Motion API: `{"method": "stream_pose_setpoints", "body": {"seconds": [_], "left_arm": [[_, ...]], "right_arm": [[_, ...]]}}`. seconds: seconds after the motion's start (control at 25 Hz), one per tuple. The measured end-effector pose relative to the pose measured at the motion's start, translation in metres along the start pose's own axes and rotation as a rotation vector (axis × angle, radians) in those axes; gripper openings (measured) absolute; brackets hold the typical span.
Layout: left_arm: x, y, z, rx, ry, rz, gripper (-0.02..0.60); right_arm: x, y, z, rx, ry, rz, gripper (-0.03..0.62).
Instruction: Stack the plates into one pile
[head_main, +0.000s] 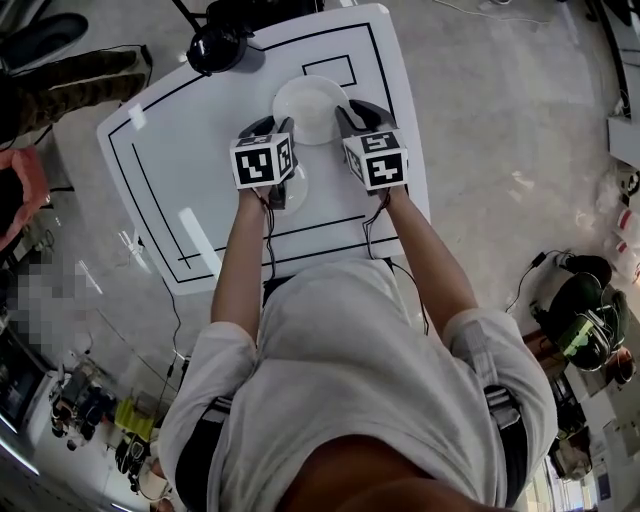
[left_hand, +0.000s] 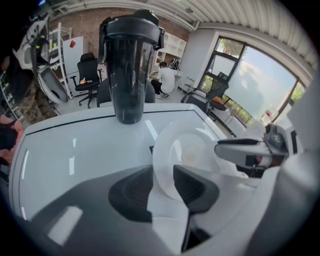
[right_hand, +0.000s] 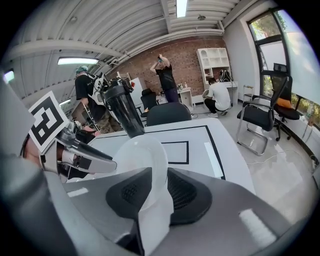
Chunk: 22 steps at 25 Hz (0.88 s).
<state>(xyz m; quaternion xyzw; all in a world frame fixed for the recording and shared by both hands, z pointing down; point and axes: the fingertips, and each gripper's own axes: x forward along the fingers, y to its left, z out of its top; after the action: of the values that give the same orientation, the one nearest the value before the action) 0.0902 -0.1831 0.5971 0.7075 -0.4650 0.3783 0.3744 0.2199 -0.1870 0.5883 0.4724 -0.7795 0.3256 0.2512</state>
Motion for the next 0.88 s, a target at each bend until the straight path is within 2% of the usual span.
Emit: {"method": "stream_pose_setpoints", "body": {"seconds": [0.16,0.32,0.88], "left_arm": [[-0.018,0.005,0.001,-0.010,-0.055,0.012,0.085],[-0.037,0.008,-0.002,0.037,-0.094,0.026,0.051],[-0.083,0.016,-0.017,0.050,-0.143,0.052,0.051]], "right_arm": [[-0.010,0.007,0.004,0.004,-0.033,-0.008,0.079],[-0.020,0.013,0.008,-0.001,-0.056,-0.023,0.041],[-0.051,0.053,0.016,-0.045,-0.120,-0.031,0.040]]}}
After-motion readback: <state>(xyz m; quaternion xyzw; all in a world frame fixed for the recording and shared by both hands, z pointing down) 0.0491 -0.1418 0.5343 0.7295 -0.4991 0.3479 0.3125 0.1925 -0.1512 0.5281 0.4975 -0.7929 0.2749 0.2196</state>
